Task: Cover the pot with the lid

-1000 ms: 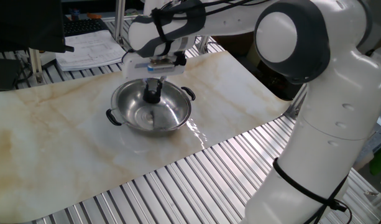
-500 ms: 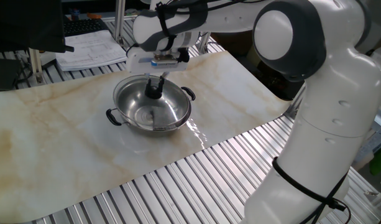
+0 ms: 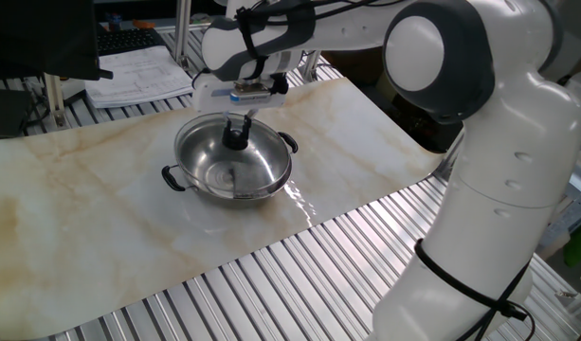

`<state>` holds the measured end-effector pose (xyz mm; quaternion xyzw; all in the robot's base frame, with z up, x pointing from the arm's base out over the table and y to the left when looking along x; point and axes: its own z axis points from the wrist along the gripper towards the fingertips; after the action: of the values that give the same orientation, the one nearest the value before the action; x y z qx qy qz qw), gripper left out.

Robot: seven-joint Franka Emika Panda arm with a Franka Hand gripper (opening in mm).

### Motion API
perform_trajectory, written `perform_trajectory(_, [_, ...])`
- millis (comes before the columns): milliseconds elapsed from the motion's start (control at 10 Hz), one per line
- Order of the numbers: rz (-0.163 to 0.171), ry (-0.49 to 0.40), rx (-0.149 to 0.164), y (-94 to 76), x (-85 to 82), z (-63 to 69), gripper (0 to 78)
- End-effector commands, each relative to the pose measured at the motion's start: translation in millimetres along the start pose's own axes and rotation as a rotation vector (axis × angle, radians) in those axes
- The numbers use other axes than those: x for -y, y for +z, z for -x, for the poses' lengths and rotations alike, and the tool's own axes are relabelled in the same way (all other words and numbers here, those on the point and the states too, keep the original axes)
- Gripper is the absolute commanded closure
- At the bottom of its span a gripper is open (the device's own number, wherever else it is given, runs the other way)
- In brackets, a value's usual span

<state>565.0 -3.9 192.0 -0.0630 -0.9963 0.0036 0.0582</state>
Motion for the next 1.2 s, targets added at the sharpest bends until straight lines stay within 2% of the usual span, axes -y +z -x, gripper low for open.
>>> perform_trajectory(100, [-0.011, -0.009, 0.007, -1.5, 4.0, 3.6, 76.4])
perform_trajectory(300, [-0.01, -0.016, 0.009, -0.8, 6.5, 1.3, 76.4])
perform_trajectory(400, [0.007, -0.019, 0.005, 0.1, 12.3, -1.0, 76.4])
perform_trajectory(800, [0.015, -0.011, 0.007, 3.8, 9.9, -2.8, 76.4])
perform_trajectory(1200, [-0.009, -0.015, 0.0, 8.3, 10.8, -3.3, 76.4])
